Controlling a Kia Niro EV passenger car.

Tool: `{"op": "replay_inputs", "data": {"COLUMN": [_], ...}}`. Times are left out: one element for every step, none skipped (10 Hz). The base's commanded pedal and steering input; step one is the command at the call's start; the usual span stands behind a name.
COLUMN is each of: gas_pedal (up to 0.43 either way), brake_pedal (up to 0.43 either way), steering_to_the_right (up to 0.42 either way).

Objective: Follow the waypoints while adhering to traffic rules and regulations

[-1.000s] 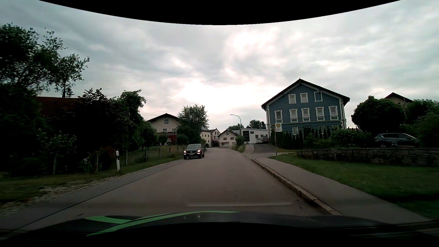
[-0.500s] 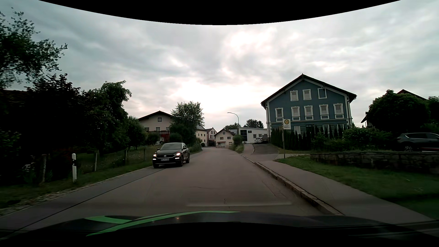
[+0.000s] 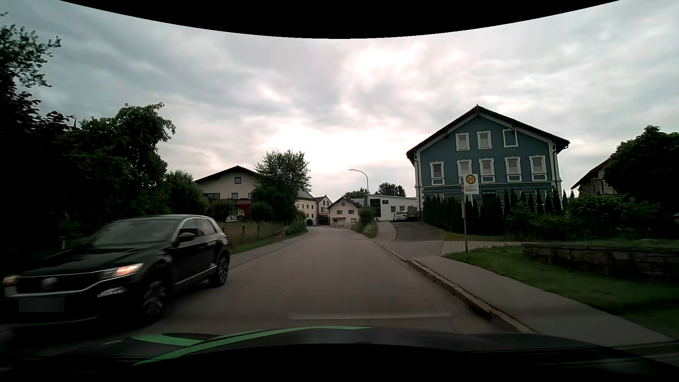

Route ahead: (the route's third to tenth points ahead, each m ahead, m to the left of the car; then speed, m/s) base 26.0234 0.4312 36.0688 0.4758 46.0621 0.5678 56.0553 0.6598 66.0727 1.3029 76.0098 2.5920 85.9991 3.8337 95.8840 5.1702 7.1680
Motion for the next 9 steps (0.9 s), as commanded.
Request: {"op": "replay_inputs", "data": {"gas_pedal": [0.280,0.280,0.280,0.280,0.280,0.280,0.280,0.280,0.280], "brake_pedal": [0.000,0.000,0.000,0.000,0.000,0.000,0.000,0.000,0.000], "steering_to_the_right": [0.008,0.006,0.006,0.006,0.006,0.006,0.006,0.006,0.006]}}
